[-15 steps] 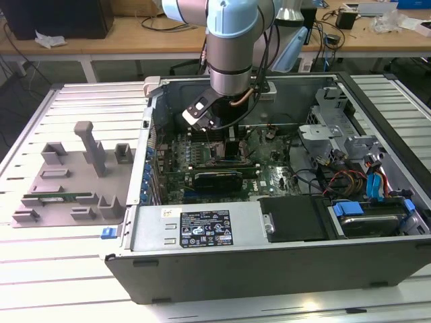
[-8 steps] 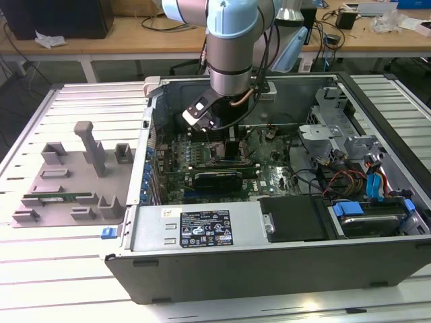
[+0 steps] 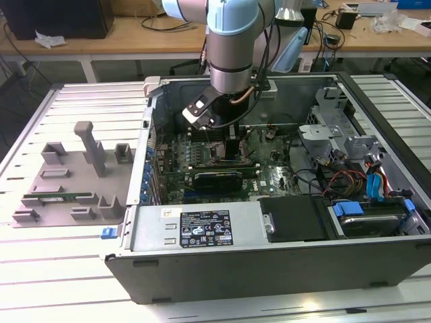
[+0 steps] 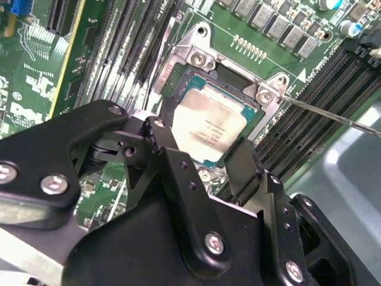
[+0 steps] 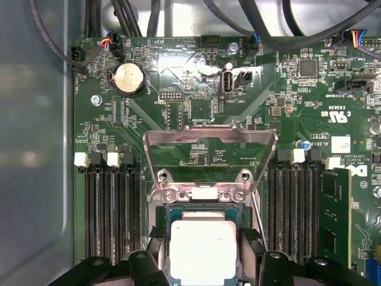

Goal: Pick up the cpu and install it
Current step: 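Place the cpu into insertion slot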

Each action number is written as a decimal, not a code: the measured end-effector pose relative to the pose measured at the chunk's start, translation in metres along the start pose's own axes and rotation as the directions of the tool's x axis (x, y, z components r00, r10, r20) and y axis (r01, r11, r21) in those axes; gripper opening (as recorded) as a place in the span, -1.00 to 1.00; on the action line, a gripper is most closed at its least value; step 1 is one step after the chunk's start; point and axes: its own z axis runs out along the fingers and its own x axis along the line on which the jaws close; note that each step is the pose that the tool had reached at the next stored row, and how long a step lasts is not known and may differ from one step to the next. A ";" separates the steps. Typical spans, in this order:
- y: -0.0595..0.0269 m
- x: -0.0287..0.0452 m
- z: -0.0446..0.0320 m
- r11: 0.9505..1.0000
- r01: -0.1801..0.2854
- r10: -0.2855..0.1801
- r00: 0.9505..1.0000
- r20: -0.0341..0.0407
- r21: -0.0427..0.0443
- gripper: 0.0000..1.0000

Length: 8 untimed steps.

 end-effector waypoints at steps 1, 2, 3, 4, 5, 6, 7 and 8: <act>-0.0001 0.0000 0.0001 1.000 0.000 0.000 1.000 0.003 0.000 0.22; -0.0001 0.0000 0.0003 1.000 0.000 0.000 1.000 0.010 0.000 0.22; -0.0001 0.0001 0.0004 1.000 0.000 0.000 1.000 0.017 0.000 0.22; -0.0001 0.0000 0.0004 1.000 0.000 0.000 1.000 0.019 0.000 0.22; 0.0000 0.0000 0.0003 1.000 0.000 0.000 1.000 0.019 0.000 0.22; 0.0000 0.0001 0.0004 1.000 0.000 0.000 1.000 0.019 0.000 0.22; -0.0001 0.0000 0.0004 1.000 0.000 0.000 1.000 0.019 0.000 0.22; -0.0001 0.0000 0.0003 1.000 0.000 0.000 1.000 0.019 0.000 0.22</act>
